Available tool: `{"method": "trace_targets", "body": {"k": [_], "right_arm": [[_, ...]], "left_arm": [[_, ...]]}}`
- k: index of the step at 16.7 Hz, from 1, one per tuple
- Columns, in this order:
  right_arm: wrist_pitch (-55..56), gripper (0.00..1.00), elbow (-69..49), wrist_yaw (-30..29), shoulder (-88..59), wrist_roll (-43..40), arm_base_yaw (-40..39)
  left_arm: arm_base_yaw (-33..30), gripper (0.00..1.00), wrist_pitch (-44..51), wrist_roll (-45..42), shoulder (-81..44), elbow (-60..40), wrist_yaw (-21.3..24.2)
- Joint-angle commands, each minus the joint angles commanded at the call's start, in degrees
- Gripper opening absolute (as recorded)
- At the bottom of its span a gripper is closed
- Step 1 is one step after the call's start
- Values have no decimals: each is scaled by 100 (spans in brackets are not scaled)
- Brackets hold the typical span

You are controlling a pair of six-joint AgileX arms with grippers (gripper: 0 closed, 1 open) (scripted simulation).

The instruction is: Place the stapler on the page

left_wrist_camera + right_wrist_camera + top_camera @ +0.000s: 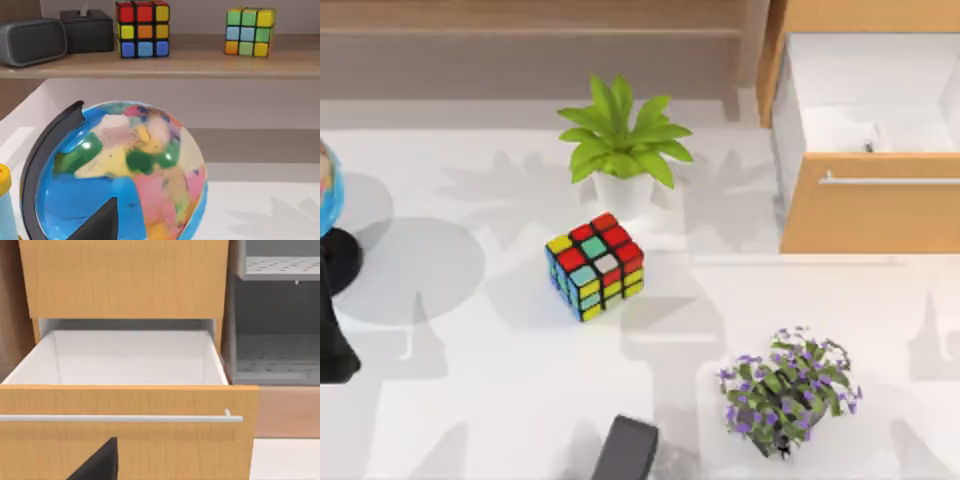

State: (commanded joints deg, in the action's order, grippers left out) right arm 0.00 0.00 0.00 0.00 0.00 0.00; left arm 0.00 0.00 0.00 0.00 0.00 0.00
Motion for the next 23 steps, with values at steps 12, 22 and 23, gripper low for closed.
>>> {"method": "trace_targets", "body": {"k": [12, 22, 23], "right_arm": [[-1544, 100, -2874, -84, -2873, 37, -160], [-3627, 100, -6479, 0, -6934, 421, -431], [-3867, 100, -6809, 2, -7369, 474, -434]], "left_arm": [[0, 100, 0, 0, 0, 0, 0], [0, 100, 0, 0, 0, 0, 0], [0, 100, 0, 0, 0, 0, 0]]}}
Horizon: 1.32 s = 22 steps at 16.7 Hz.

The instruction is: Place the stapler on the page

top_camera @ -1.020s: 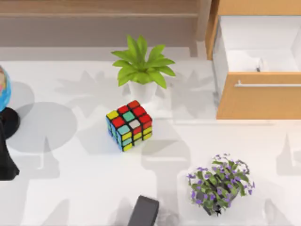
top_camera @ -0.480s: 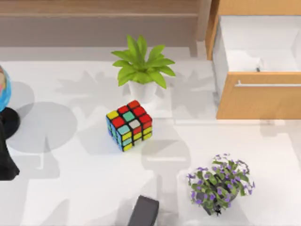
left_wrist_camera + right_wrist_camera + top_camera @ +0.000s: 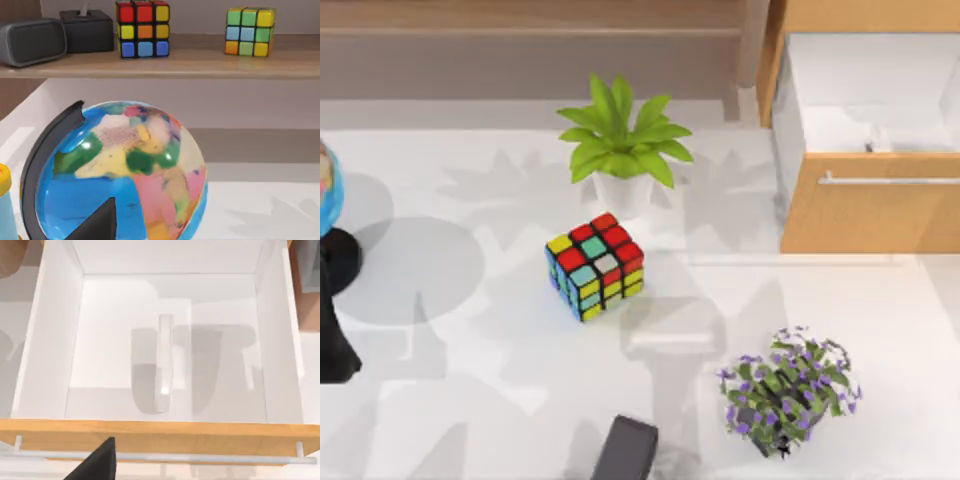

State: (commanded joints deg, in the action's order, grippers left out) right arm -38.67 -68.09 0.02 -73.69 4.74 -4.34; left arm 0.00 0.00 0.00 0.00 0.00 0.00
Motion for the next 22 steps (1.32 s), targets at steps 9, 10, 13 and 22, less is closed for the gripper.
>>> {"method": "trace_targets", "body": {"k": [9, 10, 13, 22], "right_arm": [[-1875, 100, -3216, -47, -3639, 220, -167], [-2139, 100, -3609, -59, -4129, 213, -219], [-2898, 100, -4685, -59, -5403, 222, -349], [-3456, 100, -5998, -102, -6544, 396, -331]], "left_arm": [[0, 100, 0, 0, 0, 0, 0], [0, 100, 0, 0, 0, 0, 0], [0, 100, 0, 0, 0, 0, 0], [0, 100, 0, 0, 0, 0, 0]]}}
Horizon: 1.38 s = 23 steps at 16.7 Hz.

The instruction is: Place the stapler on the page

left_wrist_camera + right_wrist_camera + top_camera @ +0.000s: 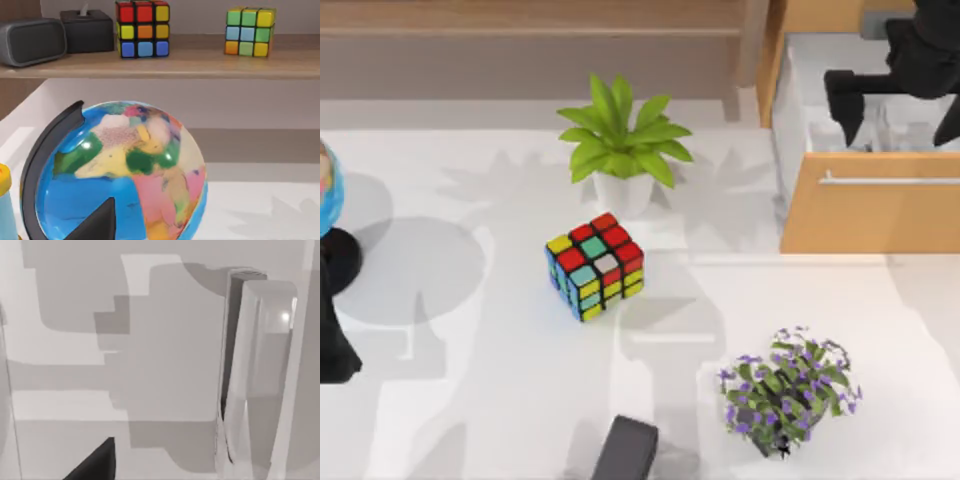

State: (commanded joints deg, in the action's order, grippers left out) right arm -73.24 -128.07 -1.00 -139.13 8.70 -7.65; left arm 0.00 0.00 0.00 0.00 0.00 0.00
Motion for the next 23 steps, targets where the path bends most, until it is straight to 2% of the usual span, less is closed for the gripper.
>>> {"method": "trace_targets", "body": {"k": [14, 23], "right_arm": [[599, 100, 696, -9, 64, 12, -20], [951, 100, 730, -3, -221, -1, 3]], "left_arm": [[0, 100, 0, 0, 0, 0, 0], [0, 100, 0, 0, 0, 0, 0]]}}
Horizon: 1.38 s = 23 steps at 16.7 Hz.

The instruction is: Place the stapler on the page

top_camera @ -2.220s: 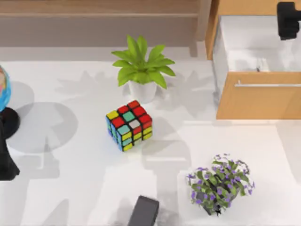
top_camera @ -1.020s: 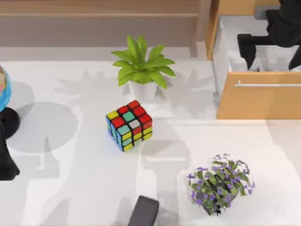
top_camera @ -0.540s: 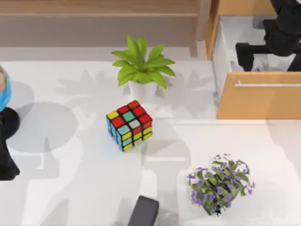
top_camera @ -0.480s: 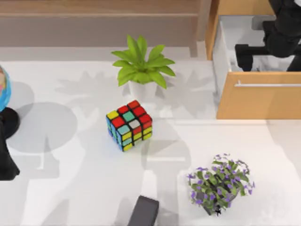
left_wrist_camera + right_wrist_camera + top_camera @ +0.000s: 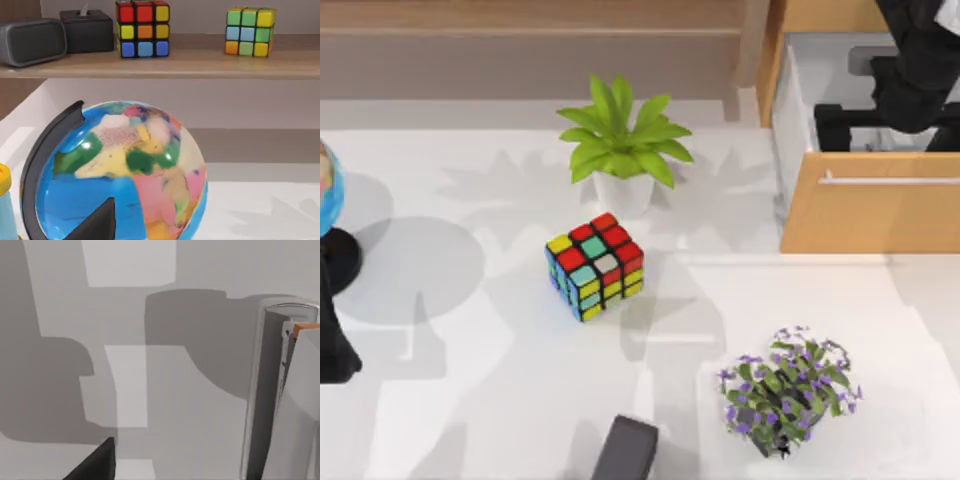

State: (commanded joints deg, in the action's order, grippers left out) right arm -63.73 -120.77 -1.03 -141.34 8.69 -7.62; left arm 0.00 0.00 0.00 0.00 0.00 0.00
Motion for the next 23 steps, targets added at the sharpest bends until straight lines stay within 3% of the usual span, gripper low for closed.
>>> {"method": "trace_targets", "body": {"k": [1, 14, 23], "right_arm": [[0, 100, 0, 0, 0, 0, 0], [0, 2, 0, 0, 0, 0, 0], [-1, 0, 0, 2, 4, 6, -8]], "left_arm": [[0, 100, 0, 0, 0, 0, 0], [0, 100, 0, 0, 0, 0, 0], [0, 100, 0, 0, 0, 0, 0]]}}
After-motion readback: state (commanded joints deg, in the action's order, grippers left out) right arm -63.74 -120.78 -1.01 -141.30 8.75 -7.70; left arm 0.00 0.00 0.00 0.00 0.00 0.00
